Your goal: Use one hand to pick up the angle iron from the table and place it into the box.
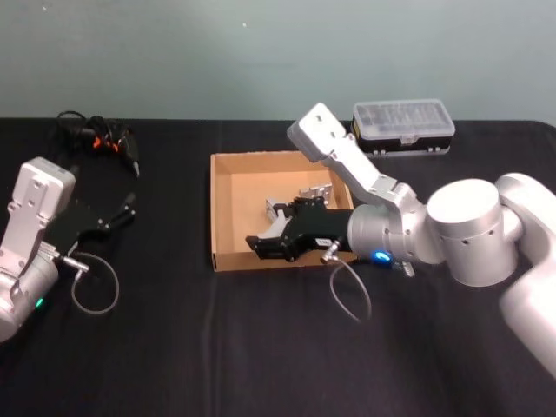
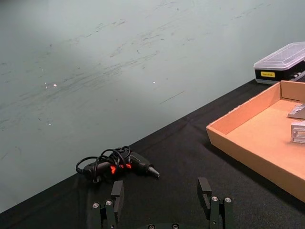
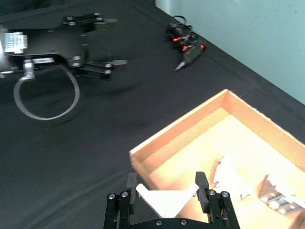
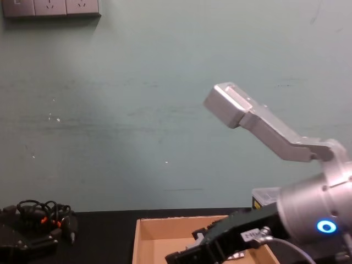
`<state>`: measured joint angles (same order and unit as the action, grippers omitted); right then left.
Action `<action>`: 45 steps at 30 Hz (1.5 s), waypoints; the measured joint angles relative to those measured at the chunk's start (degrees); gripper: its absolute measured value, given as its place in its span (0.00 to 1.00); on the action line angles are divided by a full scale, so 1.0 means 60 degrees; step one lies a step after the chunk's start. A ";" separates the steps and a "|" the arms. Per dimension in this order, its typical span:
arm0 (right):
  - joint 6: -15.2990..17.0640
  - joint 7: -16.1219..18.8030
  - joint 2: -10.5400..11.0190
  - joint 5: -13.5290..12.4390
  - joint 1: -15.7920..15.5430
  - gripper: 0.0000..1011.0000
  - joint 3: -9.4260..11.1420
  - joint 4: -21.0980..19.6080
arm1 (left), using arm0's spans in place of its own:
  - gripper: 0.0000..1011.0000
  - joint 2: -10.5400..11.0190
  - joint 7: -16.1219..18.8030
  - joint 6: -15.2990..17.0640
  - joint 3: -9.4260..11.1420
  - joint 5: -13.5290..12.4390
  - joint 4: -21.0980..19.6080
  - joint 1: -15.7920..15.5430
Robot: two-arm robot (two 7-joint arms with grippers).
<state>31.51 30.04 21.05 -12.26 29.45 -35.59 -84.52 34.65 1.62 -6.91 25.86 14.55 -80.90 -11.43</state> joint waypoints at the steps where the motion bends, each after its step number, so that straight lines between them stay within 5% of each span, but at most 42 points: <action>1: -0.0029 -0.0008 -0.0074 0.0015 0.0084 0.74 -0.0023 0.0157 | 1.00 0.0000 0.0000 0.0000 0.0000 0.0000 0.0000 0.0000; 19: -0.0756 0.0012 -0.1703 0.0529 0.1660 0.74 -0.0442 0.3622 | 1.00 0.0000 0.0000 0.0000 0.0000 0.0000 0.0000 0.0001; 34: -0.0872 0.0008 -0.1901 0.0627 0.1786 0.75 -0.0398 0.4055 | 1.00 0.0000 0.0000 0.0000 0.0001 0.0000 0.0000 0.0000; 45: -0.0871 0.0008 -0.1901 0.0622 0.1792 0.99 -0.0406 0.4047 | 1.00 0.0000 0.0000 0.0000 0.0000 0.0000 0.0000 0.0001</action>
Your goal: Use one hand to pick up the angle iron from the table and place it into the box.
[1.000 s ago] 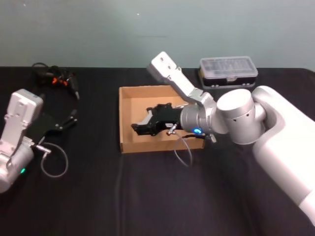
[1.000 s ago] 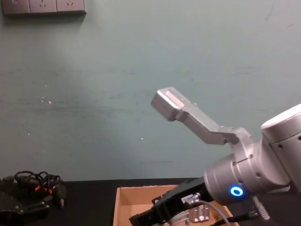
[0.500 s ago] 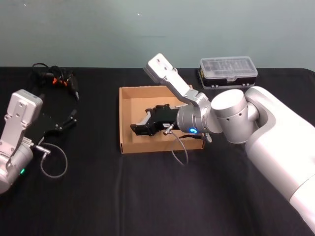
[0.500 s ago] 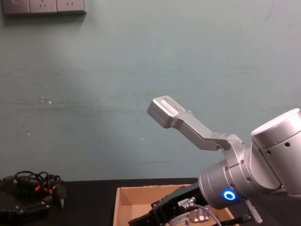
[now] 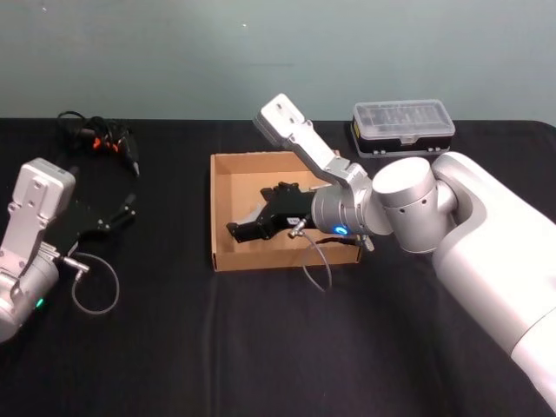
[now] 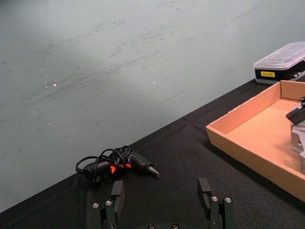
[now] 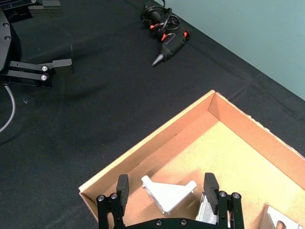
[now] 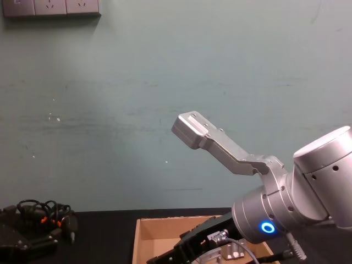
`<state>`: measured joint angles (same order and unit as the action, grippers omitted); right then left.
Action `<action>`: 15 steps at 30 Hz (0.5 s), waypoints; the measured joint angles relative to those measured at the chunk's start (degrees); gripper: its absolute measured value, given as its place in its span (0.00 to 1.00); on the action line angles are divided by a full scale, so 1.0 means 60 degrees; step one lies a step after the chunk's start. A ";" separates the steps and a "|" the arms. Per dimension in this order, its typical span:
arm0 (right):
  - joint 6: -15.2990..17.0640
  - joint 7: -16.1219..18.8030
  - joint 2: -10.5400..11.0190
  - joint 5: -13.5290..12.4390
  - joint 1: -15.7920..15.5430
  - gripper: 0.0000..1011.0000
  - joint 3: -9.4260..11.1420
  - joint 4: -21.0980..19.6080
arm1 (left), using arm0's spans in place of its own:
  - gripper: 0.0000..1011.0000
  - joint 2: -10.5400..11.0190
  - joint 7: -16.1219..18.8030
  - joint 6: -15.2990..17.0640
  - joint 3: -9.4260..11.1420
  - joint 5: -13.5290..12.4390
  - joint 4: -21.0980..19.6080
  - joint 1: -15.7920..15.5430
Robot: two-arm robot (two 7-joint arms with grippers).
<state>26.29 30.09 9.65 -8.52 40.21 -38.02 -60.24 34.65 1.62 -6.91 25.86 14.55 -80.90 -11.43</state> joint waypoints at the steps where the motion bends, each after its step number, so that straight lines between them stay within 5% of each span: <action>1: 0.0000 0.0000 0.0000 -0.0001 0.0000 0.99 -0.0001 -0.0002 | 1.00 0.0000 0.0000 0.0000 0.0000 0.0000 0.0000 0.0000; 15: 0.0009 0.0000 -0.0001 -0.0003 0.0000 0.99 -0.0007 -0.0008 | 1.00 0.0000 0.0000 0.0000 0.0000 0.0000 0.0000 -0.0001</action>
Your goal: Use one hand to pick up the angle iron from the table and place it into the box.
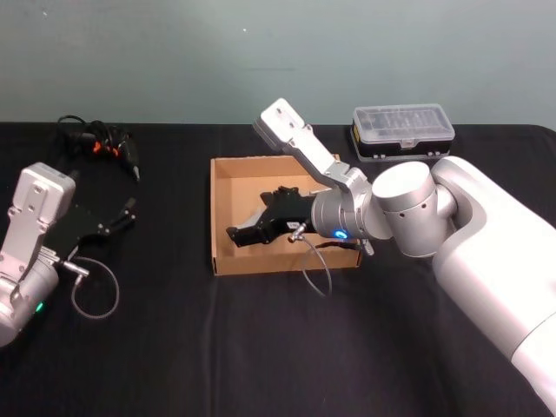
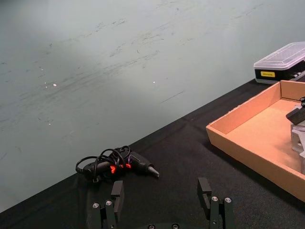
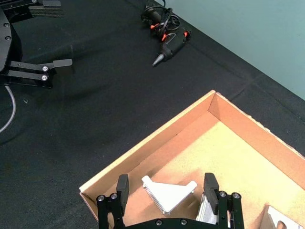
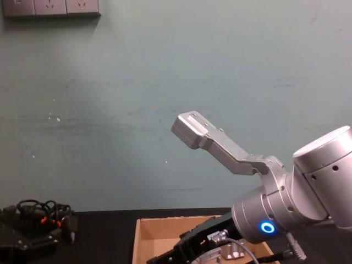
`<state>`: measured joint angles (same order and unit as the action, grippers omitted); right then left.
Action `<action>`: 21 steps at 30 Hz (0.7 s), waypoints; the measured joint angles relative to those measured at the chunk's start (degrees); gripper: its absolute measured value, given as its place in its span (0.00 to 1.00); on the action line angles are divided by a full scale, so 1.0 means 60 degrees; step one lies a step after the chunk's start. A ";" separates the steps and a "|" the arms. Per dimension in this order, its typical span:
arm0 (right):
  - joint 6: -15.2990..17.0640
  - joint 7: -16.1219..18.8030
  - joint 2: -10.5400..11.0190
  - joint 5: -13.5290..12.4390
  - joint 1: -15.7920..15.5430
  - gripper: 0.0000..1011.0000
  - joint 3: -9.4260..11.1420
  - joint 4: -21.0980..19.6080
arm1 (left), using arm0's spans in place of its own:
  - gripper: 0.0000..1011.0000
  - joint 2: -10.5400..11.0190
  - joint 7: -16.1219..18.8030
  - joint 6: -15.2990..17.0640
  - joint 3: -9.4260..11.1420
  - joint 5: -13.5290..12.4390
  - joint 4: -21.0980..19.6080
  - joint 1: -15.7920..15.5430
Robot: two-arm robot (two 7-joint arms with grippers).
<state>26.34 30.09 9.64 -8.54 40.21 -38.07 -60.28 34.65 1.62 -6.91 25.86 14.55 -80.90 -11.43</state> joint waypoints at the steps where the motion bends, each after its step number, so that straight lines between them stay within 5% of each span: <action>1: 0.0000 0.0000 0.0000 0.0000 0.0000 0.99 0.0000 0.0000 | 1.00 0.0000 0.0000 0.0000 0.0001 0.0000 0.0000 0.0000; 12: 0.0161 -0.0183 0.0369 0.0076 -0.0586 0.99 0.0267 -0.1332 | 1.00 0.0000 0.0000 0.0000 0.0000 0.0000 0.0000 0.0000; 21: 0.0200 -0.0894 0.1006 -0.0018 -0.1855 0.99 0.1002 -0.3288 | 1.00 0.0000 0.0000 0.0000 0.0000 0.0000 0.0000 0.0000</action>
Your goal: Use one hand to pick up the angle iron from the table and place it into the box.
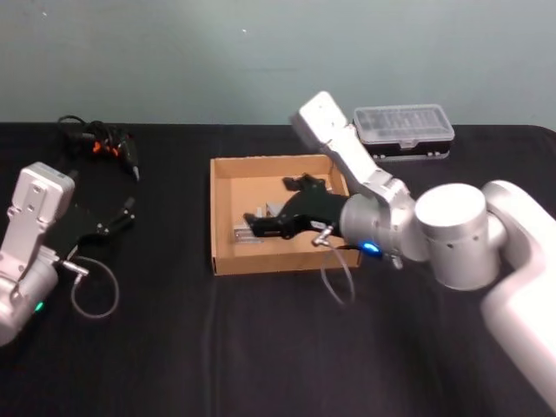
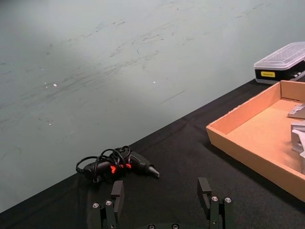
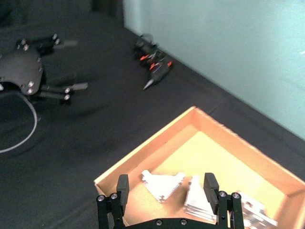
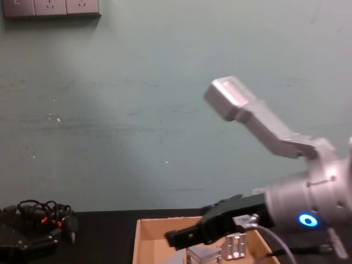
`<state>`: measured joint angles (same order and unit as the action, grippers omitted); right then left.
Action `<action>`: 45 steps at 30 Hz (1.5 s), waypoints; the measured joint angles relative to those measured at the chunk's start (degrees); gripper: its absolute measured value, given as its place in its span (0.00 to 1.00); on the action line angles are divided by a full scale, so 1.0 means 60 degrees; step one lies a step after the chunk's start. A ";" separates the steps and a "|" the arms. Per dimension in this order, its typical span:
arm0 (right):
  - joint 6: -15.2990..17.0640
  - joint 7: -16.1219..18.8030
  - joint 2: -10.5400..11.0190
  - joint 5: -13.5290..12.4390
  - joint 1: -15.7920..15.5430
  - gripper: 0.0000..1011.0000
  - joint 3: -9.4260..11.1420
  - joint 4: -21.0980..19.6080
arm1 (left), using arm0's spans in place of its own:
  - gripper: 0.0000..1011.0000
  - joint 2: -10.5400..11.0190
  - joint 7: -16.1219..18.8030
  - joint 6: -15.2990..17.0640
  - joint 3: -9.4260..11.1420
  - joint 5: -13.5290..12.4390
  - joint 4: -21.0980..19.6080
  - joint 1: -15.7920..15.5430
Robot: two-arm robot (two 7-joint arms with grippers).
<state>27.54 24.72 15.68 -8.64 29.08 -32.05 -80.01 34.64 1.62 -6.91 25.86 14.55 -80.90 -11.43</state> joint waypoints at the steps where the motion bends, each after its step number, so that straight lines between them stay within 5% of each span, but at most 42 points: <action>1: -0.0019 -0.0121 0.0041 -0.0002 -0.0146 0.99 0.0085 -0.0180 | 1.00 0.0000 0.0000 0.0000 0.0000 0.0000 0.0000 0.0001; 8: -0.0625 -0.1340 0.0147 0.0006 -0.1582 0.99 0.1040 -0.1260 | 1.00 0.0000 0.0000 0.0000 0.0001 0.0000 0.0000 0.0000; 15: -0.1677 -0.2218 0.0107 0.0463 -0.2439 0.99 0.1400 -0.1573 | 1.00 0.0000 0.0000 0.0000 0.0001 0.0000 0.0000 0.0000; 20: -0.2064 -0.2565 0.0100 0.0825 -0.2679 0.99 0.1502 -0.1592 | 1.00 0.0000 0.0000 0.0000 0.0000 0.0000 0.0000 0.0001; 32: -0.2122 -0.2576 0.0167 0.0750 -0.2661 0.99 0.1480 -0.1550 | 1.00 0.0000 0.0000 0.0000 0.0000 -0.0001 0.0000 0.0000; 40: -0.3104 -0.3069 0.0988 0.0279 -0.2736 0.99 0.1352 -0.1160 | 1.00 0.0000 0.0000 0.0000 0.0001 -0.0001 0.0000 0.0001; 41: -0.3570 -0.3293 0.1364 0.0057 -0.2769 0.99 0.1296 -0.0989 | 1.00 0.0000 0.0000 0.0000 0.0001 0.0000 0.0000 0.0001; 45: -0.4223 -0.3628 0.1918 -0.0260 -0.2823 0.99 0.1208 -0.0731 | 1.00 0.0000 0.0000 0.0000 0.0001 0.0000 0.0000 0.0001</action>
<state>2.20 2.96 27.19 -10.20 12.14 -24.81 -84.40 34.65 1.62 -6.91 25.86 14.55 -80.90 -11.43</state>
